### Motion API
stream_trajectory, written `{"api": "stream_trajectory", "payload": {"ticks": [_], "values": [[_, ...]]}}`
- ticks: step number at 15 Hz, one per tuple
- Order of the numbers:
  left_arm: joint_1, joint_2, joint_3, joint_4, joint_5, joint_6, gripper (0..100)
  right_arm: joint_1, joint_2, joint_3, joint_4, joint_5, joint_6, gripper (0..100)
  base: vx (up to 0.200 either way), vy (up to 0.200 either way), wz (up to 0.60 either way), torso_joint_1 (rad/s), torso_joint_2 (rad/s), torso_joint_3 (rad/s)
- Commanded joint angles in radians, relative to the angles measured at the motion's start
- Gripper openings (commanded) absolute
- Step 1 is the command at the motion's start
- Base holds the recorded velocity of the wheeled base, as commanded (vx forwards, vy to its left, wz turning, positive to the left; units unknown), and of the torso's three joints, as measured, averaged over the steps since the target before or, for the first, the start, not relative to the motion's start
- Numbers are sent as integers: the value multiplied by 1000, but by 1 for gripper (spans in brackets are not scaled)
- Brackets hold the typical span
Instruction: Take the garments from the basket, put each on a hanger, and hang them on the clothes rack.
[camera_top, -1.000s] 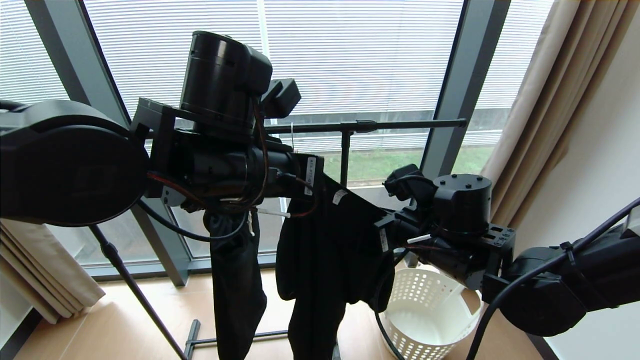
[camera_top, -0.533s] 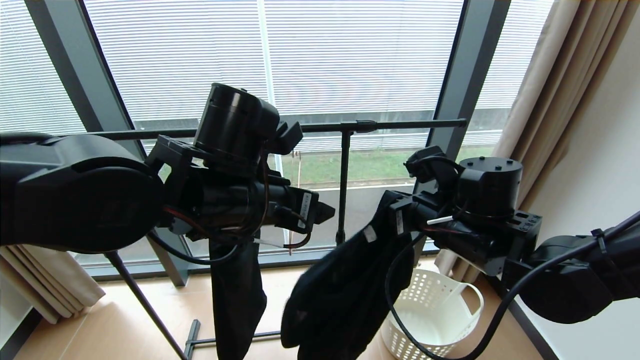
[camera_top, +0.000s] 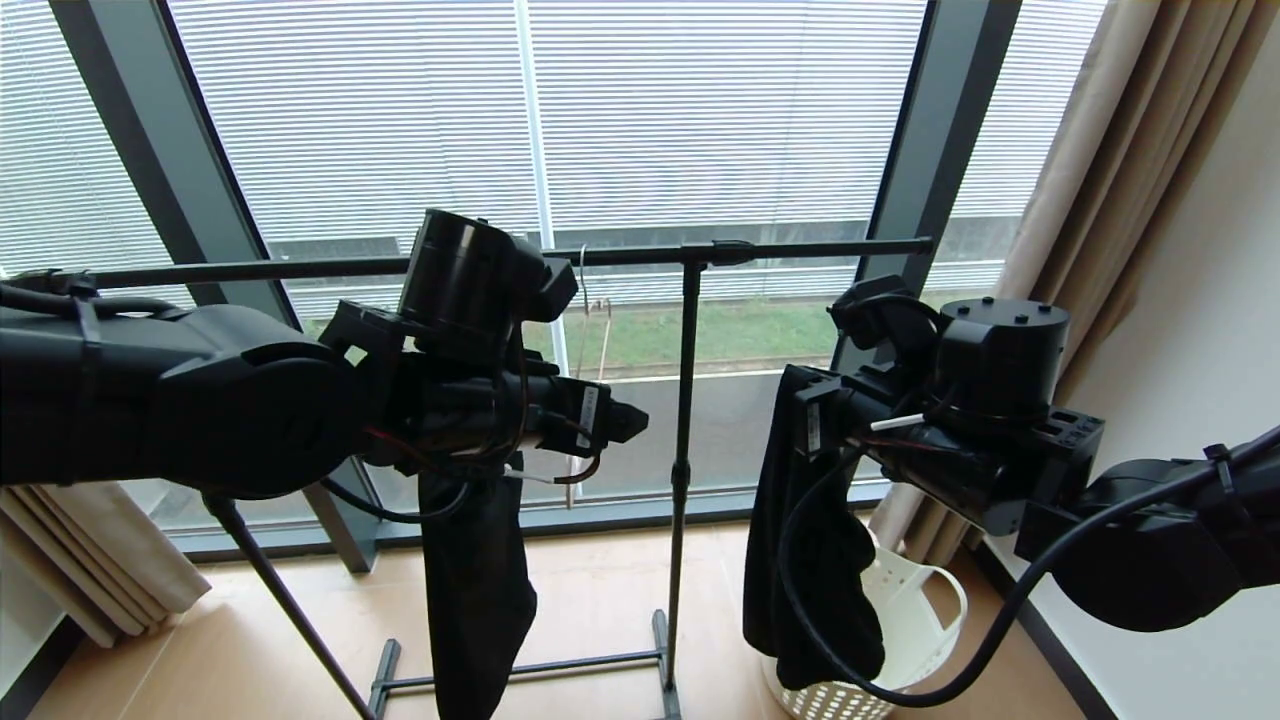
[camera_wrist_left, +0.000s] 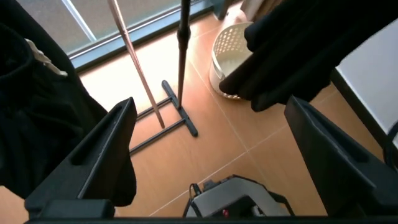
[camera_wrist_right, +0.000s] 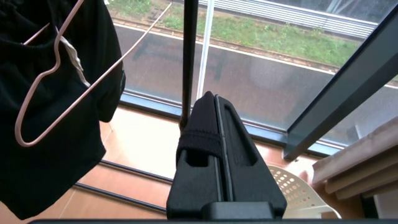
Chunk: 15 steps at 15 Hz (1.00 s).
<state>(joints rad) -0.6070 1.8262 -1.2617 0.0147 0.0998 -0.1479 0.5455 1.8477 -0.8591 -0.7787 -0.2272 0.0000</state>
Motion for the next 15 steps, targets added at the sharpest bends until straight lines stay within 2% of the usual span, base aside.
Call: {"api": "stream_trajectory", "payload": {"ticks": [1, 6, 15], "values": [[26, 56, -2, -15, 3, 1, 100, 1, -1, 2, -1, 0, 0, 0, 0, 0, 0, 0, 0, 0], [96, 171, -108, -28, 15, 2, 100, 1, -1, 5, -2, 0, 0, 0, 0, 0, 0, 0, 0, 0], [121, 338, -246, -32, 80, 2, 100, 1, 2, 6, -2, 0, 0, 0, 0, 0, 0, 0, 0, 0]]}}
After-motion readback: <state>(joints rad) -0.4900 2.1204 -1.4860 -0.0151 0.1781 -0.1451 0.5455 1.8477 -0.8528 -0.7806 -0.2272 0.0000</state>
